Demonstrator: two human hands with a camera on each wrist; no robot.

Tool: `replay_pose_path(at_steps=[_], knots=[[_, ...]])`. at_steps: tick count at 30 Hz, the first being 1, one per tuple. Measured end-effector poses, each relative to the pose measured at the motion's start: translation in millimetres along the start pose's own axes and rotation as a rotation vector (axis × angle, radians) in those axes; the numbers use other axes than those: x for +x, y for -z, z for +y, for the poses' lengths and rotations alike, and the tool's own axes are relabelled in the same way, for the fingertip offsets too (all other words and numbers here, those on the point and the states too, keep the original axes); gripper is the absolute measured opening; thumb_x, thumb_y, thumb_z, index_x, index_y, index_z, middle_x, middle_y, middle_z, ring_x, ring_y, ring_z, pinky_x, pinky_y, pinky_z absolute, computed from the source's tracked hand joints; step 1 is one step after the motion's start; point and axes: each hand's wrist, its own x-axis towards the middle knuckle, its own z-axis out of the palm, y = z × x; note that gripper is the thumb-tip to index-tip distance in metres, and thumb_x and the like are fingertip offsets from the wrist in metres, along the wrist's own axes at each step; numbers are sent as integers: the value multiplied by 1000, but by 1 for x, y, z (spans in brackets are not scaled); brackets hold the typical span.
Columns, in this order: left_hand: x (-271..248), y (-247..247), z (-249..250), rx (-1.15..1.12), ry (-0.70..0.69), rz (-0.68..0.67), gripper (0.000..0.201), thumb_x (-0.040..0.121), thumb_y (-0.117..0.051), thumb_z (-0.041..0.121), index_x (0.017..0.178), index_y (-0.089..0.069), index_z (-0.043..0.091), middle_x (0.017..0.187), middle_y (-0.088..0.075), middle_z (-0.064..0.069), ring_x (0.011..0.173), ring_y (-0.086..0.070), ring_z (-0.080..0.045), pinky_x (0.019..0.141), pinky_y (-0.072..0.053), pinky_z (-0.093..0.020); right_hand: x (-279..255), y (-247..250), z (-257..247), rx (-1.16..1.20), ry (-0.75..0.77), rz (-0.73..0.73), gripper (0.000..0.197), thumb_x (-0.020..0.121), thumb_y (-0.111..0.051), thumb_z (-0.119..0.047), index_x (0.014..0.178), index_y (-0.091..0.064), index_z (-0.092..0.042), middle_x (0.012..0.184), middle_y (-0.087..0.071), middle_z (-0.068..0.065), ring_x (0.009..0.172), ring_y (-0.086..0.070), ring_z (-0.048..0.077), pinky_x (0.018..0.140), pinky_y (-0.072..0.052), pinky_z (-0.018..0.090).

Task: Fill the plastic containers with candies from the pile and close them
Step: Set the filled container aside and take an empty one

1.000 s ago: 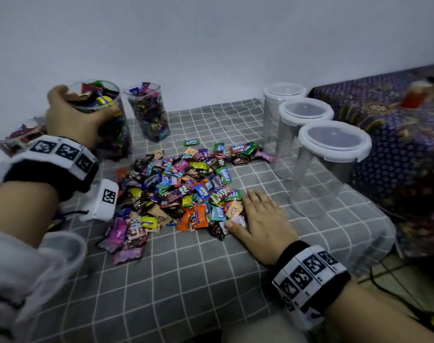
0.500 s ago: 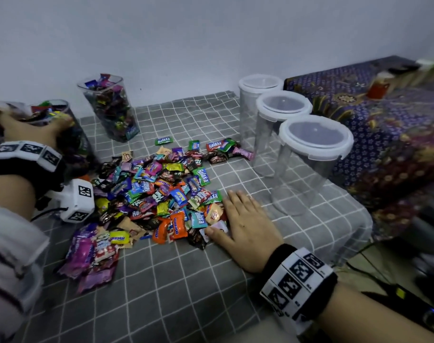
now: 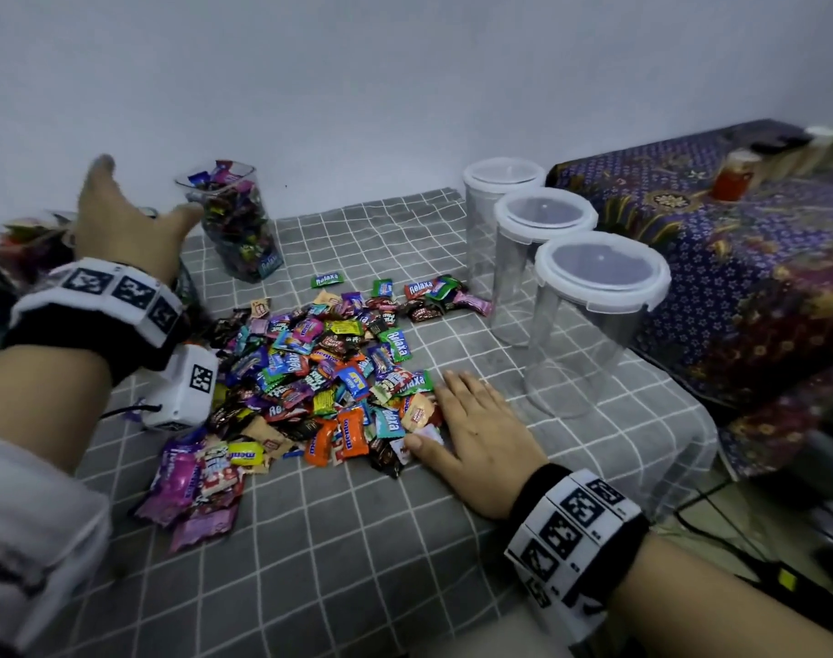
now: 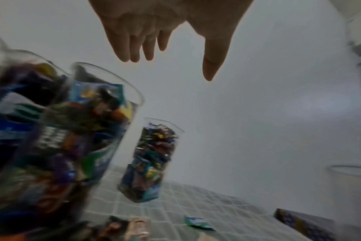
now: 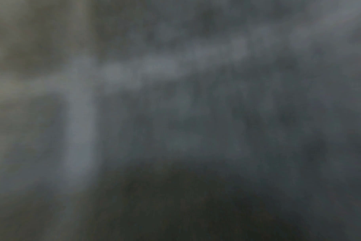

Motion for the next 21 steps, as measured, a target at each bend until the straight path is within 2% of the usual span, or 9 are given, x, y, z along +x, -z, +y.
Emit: replay_pose_path(at_steps=[2,4,6,9,13,18,20,21], knots=[[-4,-7,23,24,-77,-60,79,81,-68,39,145,-31,12,149,-35,-10,136,-34,-23,111,-27,-34,1,0,5,-7,28,-9,126,51,25,-82,151,-10,-15,159,-6,4,146,-2,16,115,4,28],[-10,-20,38,3,-68,-134,74,81,-67,37,143,-34,13,146,-40,-8,132,-39,-22,108,-29,-31,2,2,12,-21,52,-24,127,50,26,-83,151,-10,-15,159,-6,4,146,-2,16,114,3,27],[-15,-38,51,-44,-87,-219,73,81,-68,38,142,-36,16,144,-43,-6,129,-43,-21,108,-31,-30,2,7,17,-15,63,-37,116,58,17,-80,151,-8,-15,159,-4,3,146,0,15,113,4,26],[-32,-67,79,-92,-130,-392,81,77,-71,44,143,-33,17,146,-40,-5,131,-40,-22,110,-32,-38,1,11,18,1,51,-40,105,66,4,-77,151,-7,-15,159,-1,3,146,2,15,112,5,26],[-55,-112,113,-114,-156,-597,91,75,-73,45,147,-25,17,150,-34,-4,135,-35,-22,109,-31,-36,1,9,20,1,45,-46,88,86,-14,-72,151,-5,-13,159,1,4,146,4,16,111,9,27],[-71,-159,141,-191,-111,-742,91,79,-72,31,148,-17,11,151,-30,-12,136,-34,-23,104,-31,-29,1,8,23,30,46,-51,86,90,-22,-68,151,-6,-10,159,1,7,146,4,18,116,6,33],[-69,-172,146,-206,-95,-814,99,75,-76,34,149,-15,11,150,-31,-14,134,-36,-23,106,-32,-31,2,6,23,47,51,-46,87,89,-24,-69,151,-7,-9,159,0,8,146,4,19,117,5,35],[-68,-176,148,-204,-89,-847,108,68,-79,42,149,-15,13,150,-33,-13,133,-38,-24,108,-33,-36,2,6,24,55,53,-41,88,89,-24,-69,150,-7,-9,159,0,8,146,4,20,118,4,35]])
